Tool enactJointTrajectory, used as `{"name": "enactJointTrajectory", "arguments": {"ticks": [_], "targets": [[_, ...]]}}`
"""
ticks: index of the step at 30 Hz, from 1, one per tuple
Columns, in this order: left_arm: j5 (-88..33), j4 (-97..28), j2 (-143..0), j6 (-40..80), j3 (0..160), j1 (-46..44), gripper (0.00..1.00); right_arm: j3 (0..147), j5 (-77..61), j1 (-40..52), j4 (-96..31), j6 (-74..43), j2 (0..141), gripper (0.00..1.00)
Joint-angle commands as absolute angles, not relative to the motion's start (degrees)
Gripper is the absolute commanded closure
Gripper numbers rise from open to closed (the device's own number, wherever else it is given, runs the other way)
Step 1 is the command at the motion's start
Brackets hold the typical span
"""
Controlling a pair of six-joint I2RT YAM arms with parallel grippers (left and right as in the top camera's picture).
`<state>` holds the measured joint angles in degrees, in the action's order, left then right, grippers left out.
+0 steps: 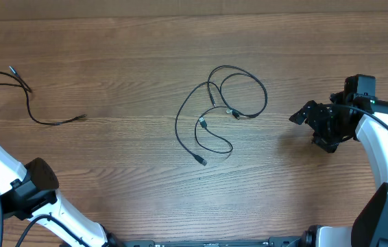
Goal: Untangle cables
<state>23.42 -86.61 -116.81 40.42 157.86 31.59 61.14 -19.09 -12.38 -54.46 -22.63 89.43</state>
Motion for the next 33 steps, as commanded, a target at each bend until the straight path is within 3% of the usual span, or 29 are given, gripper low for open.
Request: {"name": "enactJointTrajectory", "arguments": {"ticks": [1, 12, 15, 18, 26, 33], "targets": [[24.34, -85.08, -117.01, 42.06, 157.6, 31.48, 0.96, 62.22, -19.07, -12.56, -54.11, -22.46, 89.17, 0.13], [24.12, -82.52, -120.79, 41.98, 156.35, 31.48, 0.95, 62.22, -19.09, -12.49, -54.17, -22.46, 89.17, 0.13], [20.88, -82.48, -122.56, 39.57, 156.35, 31.48, 0.57, 62.22, -19.09, -12.49, -54.17, -22.46, 89.17, 0.13], [15.77, -82.5, -123.76, 37.21, 156.33, 31.48, 0.42, 62.22, -19.09, -12.51, -54.17, -22.46, 89.17, 0.13], [1.37, -82.02, -124.4, 34.61, 156.33, 29.3, 0.41, 62.22, -19.09, -12.49, -54.13, -22.46, 89.17, 0.13], [1.28, -81.87, -124.4, 29.41, 156.33, 20.73, 0.41, 62.22, -19.09, -12.49, -54.13, -22.46, 89.17, 0.13]]}}
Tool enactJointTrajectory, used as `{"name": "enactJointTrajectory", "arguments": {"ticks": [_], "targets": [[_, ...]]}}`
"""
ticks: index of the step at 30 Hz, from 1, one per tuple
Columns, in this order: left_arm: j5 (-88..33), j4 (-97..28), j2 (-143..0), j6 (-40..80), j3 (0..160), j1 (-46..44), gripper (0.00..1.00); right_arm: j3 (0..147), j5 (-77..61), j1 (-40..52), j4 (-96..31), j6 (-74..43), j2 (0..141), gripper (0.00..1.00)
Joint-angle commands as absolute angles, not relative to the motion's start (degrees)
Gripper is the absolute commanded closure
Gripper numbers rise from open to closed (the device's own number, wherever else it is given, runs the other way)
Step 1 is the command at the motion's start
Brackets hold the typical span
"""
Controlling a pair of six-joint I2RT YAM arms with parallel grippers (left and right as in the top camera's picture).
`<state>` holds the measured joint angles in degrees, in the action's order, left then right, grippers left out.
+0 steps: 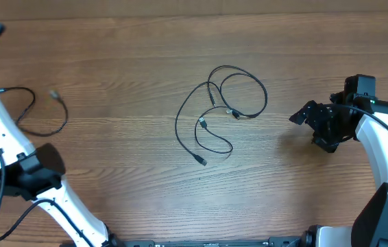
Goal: Untangle cables
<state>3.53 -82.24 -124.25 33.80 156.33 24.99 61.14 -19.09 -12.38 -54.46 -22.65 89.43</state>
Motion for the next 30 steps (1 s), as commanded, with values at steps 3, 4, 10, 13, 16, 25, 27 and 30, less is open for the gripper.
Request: {"name": "enactJointTrajectory", "arguments": {"ticks": [3, 4, 10, 13, 16, 25, 27, 30], "targets": [[1.41, -81.6, -124.4, 26.81, 156.33, 16.45, 0.4, 62.22, -19.09, -12.49, -54.13, -22.46, 89.17, 0.13], [1.37, -81.65, -124.4, 26.2, 156.33, 14.63, 0.4, 62.22, -19.09, -12.49, -54.13, -22.46, 89.17, 0.13], [0.95, -81.78, -124.4, 23.62, 155.17, 4.43, 0.36, 62.22, -19.09, -12.49, -54.13, -22.46, 89.17, 0.13], [0.95, -81.32, -124.4, 20.78, 153.8, -0.71, 0.34, 62.22, -19.07, -12.49, -54.13, -22.46, 89.17, 0.13], [0.95, -79.64, -124.4, 14.59, 150.28, -7.66, 0.29, 62.22, -19.07, -12.49, -54.13, -22.44, 89.17, 0.13], [-7.11, -72.82, -124.4, 6.15, 135.48, -17.93, 0.21, 62.22, -19.07, -12.51, -54.15, -22.31, 89.17, 0.13], [-8.08, -70.72, -124.4, 6.2, 132.33, -19.38, 0.21, 62.22, -19.07, -12.49, -54.15, -22.24, 89.17, 0.13], [-9.02, -67.75, -124.4, 6.17, 128.03, -21.34, 0.19, 62.22, -19.09, -12.51, -54.13, -22.24, 89.17, 0.13]]}}
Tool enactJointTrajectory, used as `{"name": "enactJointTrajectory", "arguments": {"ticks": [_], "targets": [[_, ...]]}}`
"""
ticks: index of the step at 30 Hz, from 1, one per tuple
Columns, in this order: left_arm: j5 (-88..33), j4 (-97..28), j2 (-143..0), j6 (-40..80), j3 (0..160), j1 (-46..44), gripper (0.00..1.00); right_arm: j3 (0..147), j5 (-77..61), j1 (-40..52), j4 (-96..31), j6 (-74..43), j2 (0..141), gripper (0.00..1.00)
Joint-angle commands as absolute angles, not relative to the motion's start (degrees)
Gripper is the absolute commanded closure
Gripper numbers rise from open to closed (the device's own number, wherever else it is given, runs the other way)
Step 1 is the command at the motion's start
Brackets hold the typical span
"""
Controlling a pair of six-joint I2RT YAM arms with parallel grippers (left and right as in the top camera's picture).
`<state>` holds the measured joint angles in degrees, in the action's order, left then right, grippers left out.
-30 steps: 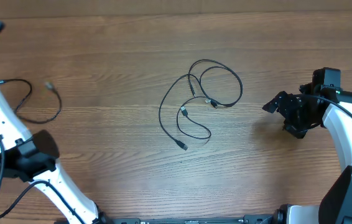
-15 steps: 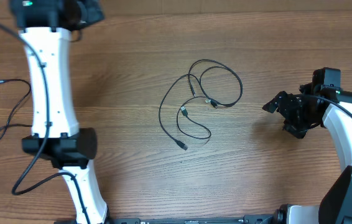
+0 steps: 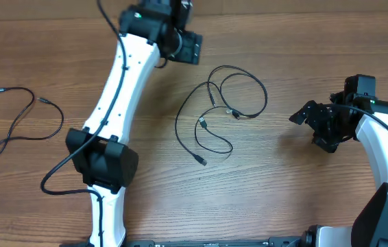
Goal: Untangle cables
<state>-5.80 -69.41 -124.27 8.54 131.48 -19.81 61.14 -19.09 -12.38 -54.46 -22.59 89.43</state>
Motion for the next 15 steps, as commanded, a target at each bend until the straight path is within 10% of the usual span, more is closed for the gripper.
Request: {"name": "enactJointTrajectory", "arguments": {"ticks": [1, 15], "targets": [[-9.15, -66.81, -124.4, 6.28, 126.61, -22.0, 0.19, 62.22, -19.07, -12.51, -54.13, -22.24, 89.17, 0.13], [-16.34, -55.86, -124.42, 9.78, 111.13, -30.02, 0.2, 62.22, -19.09, -12.49, -54.13, -22.26, 89.17, 0.13]]}}
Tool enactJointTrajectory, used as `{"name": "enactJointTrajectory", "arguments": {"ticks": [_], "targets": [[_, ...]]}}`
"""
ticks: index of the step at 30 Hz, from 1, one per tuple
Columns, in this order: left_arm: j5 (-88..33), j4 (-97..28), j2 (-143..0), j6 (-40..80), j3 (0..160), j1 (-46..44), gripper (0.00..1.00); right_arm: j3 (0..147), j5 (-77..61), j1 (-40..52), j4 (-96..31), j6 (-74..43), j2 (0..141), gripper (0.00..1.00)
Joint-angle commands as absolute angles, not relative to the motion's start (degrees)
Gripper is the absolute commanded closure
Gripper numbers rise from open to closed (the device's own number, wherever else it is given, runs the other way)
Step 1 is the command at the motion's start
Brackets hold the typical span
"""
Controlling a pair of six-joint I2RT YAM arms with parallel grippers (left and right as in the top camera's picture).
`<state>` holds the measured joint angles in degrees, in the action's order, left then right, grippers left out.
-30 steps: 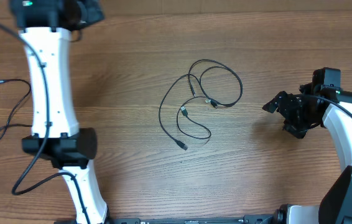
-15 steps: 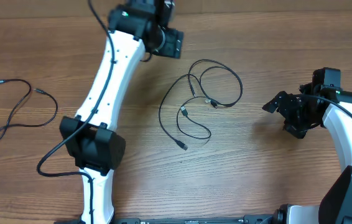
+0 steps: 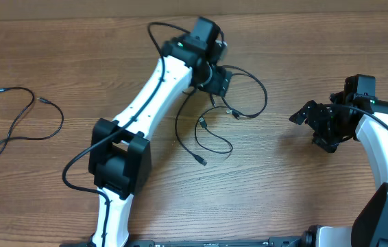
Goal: Untangle cables
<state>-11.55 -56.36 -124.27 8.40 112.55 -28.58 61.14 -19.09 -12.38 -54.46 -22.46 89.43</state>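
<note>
A tangle of thin black cables lies at the table's middle, with small connectors at its loose ends. My left gripper hangs over the tangle's upper left loop and hides that part. Its fingers cannot be made out from above. A separate black cable lies by itself at the far left and runs off the left edge. To the right of the tangle, my right gripper sits apart from it. Its fingers look spread and hold nothing.
The wooden table carries only the cables. My left arm's white links cross the table diagonally from its base at the lower left. The right arm stands along the right edge.
My left gripper has moved right and nearer, from over the far middle of the table to above the tangle's upper left loop. The cables and the right arm are where they were.
At first my left arm was low at the left, with the separate cable spread near it. Then the arm reached the far left corner and that cable lay bunched further left. Afterwards the arm stood over the far middle, and now over the tangle.
</note>
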Motion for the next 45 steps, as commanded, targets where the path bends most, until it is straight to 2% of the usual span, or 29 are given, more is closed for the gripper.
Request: {"name": "enactJointTrajectory", "arguments": {"ticks": [1, 6, 8, 10, 12, 15, 23, 28, 32, 37, 45], "targets": [[-16.62, -55.88, -124.42, 11.94, 110.89, -30.37, 0.21, 62.22, -19.09, -12.51, -54.11, -22.26, 89.17, 0.13], [-16.62, -56.1, -124.42, 28.99, 110.0, -31.59, 0.23, 62.22, -19.09, -12.51, -54.13, -22.26, 89.17, 0.13], [-16.56, -56.23, -124.42, 35.2, 109.51, -31.81, 0.3, 62.22, -19.09, -12.49, -54.13, -22.26, 89.17, 0.13], [-15.84, -56.18, -124.42, 40.14, 108.64, -32.05, 0.45, 62.22, -19.09, -12.49, -54.15, -22.26, 89.17, 0.13], [-13.28, -55.9, -124.42, 46.94, 107.37, -32.18, 0.46, 62.22, -19.09, -12.51, -54.15, -22.26, 89.17, 0.13], [-10.74, -53.58, -124.42, 52.77, 105.14, -32.4, 0.43, 62.22, -19.09, -12.49, -54.15, -22.26, 89.17, 0.13], [-11.0, -46.11, -124.42, 54.22, 101.67, -33.06, 0.4, 62.22, -19.09, -12.49, -54.17, -22.28, 89.17, 0.13], [-10.33, -44.56, -124.57, 54.26, 100.22, -34.2, 0.41, 62.22, -19.09, -12.49, -54.3, -22.28, 89.17, 0.13], [-10.41, -43.72, -126.08, 54.94, 99.46, -35.07, 0.36, 62.22, -19.11, -12.49, -54.37, -22.28, 89.17, 0.13], [-9.98, -41.69, -128.44, 54.85, 99.46, -36.45, 0.37, 62.22, -19.11, -12.49, -54.37, -22.28, 89.17, 0.13], [-3.95, -39.9, -130.61, 53.71, 99.48, -36.27, 0.51, 62.22, -19.09, -12.51, -54.59, -22.26, 89.17, 0.13]]}}
